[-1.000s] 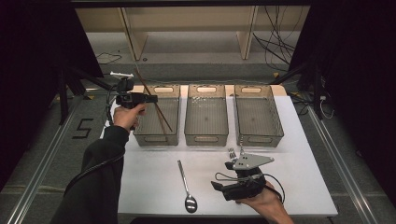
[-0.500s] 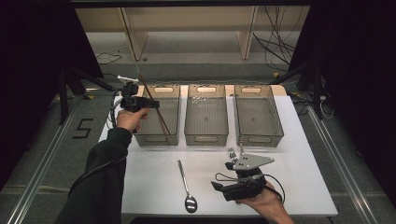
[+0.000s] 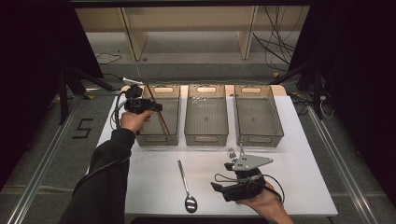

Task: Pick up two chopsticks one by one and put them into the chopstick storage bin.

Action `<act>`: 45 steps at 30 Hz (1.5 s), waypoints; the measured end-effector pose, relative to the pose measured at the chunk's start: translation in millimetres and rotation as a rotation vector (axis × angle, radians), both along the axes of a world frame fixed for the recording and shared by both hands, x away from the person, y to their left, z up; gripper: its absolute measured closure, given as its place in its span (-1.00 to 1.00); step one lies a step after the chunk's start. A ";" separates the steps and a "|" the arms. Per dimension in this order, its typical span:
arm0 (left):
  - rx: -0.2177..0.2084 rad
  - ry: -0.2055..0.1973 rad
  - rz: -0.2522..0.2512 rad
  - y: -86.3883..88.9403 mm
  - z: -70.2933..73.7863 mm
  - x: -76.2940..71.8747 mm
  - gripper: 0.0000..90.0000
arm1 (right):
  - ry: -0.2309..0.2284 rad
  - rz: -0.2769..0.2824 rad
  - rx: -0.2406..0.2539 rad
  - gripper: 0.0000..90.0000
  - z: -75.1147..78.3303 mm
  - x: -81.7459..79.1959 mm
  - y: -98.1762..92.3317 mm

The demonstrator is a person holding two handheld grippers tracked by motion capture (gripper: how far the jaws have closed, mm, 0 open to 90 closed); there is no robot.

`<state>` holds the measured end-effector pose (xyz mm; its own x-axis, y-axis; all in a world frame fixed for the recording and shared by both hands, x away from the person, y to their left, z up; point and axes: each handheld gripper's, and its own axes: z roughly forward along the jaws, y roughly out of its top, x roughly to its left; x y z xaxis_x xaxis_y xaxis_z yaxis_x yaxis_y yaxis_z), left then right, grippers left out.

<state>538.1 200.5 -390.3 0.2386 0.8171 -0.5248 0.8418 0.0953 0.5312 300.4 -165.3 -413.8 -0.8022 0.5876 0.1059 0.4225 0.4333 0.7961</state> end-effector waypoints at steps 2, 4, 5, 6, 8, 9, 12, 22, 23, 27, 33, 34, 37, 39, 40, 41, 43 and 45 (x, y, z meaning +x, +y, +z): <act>0.025 -0.004 0.016 -0.5 -0.1 0.0 0.41 | 0.001 0.000 -0.001 -0.51 -0.1 -0.1 0.1; 0.041 -0.003 0.036 0.0 1.1 -0.1 0.20 | -0.004 0.002 -0.002 -0.51 -0.1 0.0 0.0; 0.047 0.003 0.041 0.6 1.8 0.1 0.07 | -0.001 0.002 -0.001 -0.51 0.0 -0.1 0.0; 0.050 0.012 0.042 0.7 2.5 0.4 -0.04 | -0.003 0.003 0.000 -0.51 -0.1 0.1 0.0; 0.064 0.011 0.046 0.2 4.4 -0.2 -0.19 | 0.000 0.001 -0.002 -0.51 -0.1 0.0 0.1; 0.073 0.007 0.048 0.5 5.8 -1.1 -0.24 | 0.000 0.001 -0.003 -0.51 -0.3 0.0 0.2; 0.066 -0.007 0.050 0.5 9.9 -5.4 -0.40 | -0.001 -0.003 -0.003 -0.51 -0.3 0.2 0.4; -0.017 -0.138 0.021 6.1 35.9 -41.7 -0.56 | 0.026 -0.030 -0.047 -0.51 0.1 1.0 4.1; -0.023 -0.153 0.018 7.1 38.6 -47.1 -0.57 | 0.025 -0.031 -0.047 -0.51 0.1 1.2 4.2; -0.033 -0.210 -0.018 9.4 45.7 -71.5 -0.61 | 0.033 -0.040 -0.056 -0.51 -0.4 1.4 6.1; -0.046 -0.276 -0.046 13.1 44.4 -103.9 -0.61 | 0.055 -0.053 -0.085 -0.50 -2.6 2.7 12.5; -0.047 -0.281 -0.049 13.8 43.0 -109.0 -0.61 | 0.057 -0.055 -0.094 -0.50 -2.9 3.3 14.1; -0.044 -0.295 -0.059 15.1 36.0 -122.0 -0.61 | 0.057 -0.049 -0.110 -0.50 -2.7 4.4 19.8; -0.031 -0.301 -0.072 15.2 30.5 -129.5 -0.61 | 0.062 -0.046 -0.120 -0.50 -1.9 5.6 24.4; -0.026 -0.302 -0.077 14.6 27.6 -133.2 -0.62 | 0.061 -0.044 -0.126 -0.49 -1.5 6.4 26.9; -0.019 -0.303 -0.083 14.3 24.7 -136.6 -0.61 | 0.059 -0.042 -0.132 -0.49 -1.2 7.2 29.4; 0.002 -0.301 -0.095 14.1 19.6 -141.8 -0.62 | 0.067 -0.044 -0.141 -0.49 -0.7 9.0 34.8; 0.017 -0.311 -0.096 15.0 15.2 -146.9 -0.62 | 0.079 -0.044 -0.154 -0.49 -1.1 11.1 40.1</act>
<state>391.2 215.5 -375.1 0.4619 0.7911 -0.4010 0.6440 0.0118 0.7649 311.5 -125.2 -414.9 -0.7684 0.6357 0.0734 0.5021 0.5277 0.6851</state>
